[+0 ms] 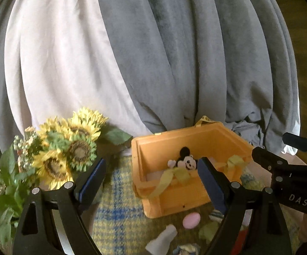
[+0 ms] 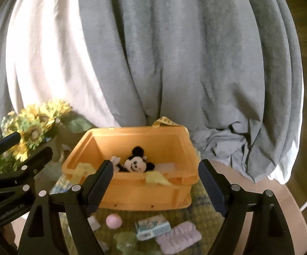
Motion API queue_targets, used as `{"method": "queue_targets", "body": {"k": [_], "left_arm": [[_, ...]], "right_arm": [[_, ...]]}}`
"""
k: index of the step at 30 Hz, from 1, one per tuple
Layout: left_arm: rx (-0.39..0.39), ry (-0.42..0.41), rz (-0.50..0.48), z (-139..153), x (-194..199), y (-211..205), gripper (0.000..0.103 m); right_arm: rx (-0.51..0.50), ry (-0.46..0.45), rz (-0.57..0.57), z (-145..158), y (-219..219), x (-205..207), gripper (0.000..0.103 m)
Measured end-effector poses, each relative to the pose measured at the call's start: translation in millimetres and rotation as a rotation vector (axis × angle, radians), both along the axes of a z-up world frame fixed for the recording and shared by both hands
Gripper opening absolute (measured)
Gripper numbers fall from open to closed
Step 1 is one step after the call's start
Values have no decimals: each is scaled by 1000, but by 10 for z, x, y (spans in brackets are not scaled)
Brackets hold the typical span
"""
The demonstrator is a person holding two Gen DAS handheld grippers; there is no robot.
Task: Organize soft objects
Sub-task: 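Withdraw both tools from the crate toward the remaining toys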
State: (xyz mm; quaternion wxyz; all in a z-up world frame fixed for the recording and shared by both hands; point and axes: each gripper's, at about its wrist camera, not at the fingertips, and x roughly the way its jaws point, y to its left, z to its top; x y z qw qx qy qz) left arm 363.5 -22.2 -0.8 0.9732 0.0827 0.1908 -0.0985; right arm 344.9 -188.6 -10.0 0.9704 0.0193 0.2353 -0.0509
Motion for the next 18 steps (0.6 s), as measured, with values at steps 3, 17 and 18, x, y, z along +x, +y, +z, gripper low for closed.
{"method": "queue_targets", "body": {"k": [3,17,18], "left_arm": [[9,10,-1,-55,-138,24,88],[54,75,-30,-415,-564,-5,88],[58,80,-33,-444,-572,-8,88]], "right_arm": [[-1,8,2,-49,36,-141,83],[-32,116,56,-383,93,-489,83],[-34,122,60,-407,99,-503,83]]}}
